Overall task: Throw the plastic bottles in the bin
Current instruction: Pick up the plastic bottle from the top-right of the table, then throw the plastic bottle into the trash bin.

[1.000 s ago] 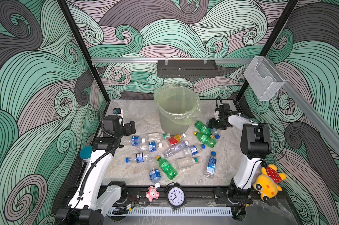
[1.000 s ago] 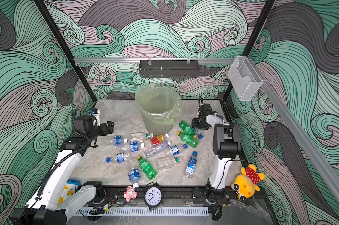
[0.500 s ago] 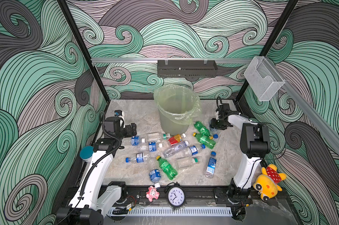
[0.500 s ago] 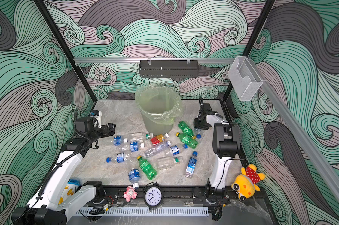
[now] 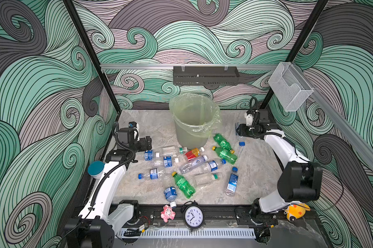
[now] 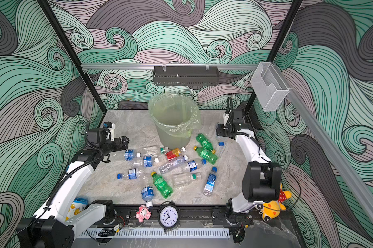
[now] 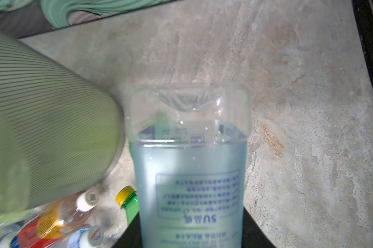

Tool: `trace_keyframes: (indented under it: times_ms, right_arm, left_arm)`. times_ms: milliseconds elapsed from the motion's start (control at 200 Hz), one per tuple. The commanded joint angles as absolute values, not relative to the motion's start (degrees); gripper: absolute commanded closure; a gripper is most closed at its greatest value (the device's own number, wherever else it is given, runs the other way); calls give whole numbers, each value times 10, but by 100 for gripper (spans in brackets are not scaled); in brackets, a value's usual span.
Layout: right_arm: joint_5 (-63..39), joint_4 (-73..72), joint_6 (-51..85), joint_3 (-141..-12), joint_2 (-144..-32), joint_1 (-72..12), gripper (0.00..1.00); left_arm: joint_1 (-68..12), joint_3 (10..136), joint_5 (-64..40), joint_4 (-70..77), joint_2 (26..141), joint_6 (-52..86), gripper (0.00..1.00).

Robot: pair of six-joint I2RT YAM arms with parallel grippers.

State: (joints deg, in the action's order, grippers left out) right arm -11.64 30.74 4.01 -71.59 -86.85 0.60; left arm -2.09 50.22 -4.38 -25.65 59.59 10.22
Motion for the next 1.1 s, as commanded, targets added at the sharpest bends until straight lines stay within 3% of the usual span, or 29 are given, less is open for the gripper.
trace_keyframes:
  times_ms: [0, 210, 345, 516, 671, 806, 871, 906, 1096]
  right_arm:
    - [-199, 283, 20, -677, -809, 6, 55]
    - [-329, 186, 39, -594, -667, 4, 53]
    - [-367, 194, 47, -629, -636, -8, 53]
    - [-350, 236, 36, -764, -685, -84, 51]
    - [-301, 277, 35, -957, -827, -167, 46]
    - [-231, 374, 24, -1115, -949, -209, 34]
    - [-218, 393, 18, -1137, -968, -212, 15]
    - [-217, 395, 14, -1135, -967, -212, 10]
    - [-188, 397, 7, -1083, -905, -210, 7]
  left_arm:
    - [-27, 517, -59, -244, 595, 109, 8]
    - [-28, 524, -54, -241, 597, 107, 8]
    - [-27, 525, -52, -242, 599, 103, 8]
    - [-27, 528, -49, -243, 596, 104, 8]
    - [-28, 521, -49, -239, 590, 107, 8]
    - [-27, 524, -45, -257, 582, 113, 8]
    - [-27, 526, -44, -269, 576, 109, 8]
    - [-27, 527, -42, -275, 572, 105, 8]
    - [-27, 536, -38, -296, 564, 96, 7]
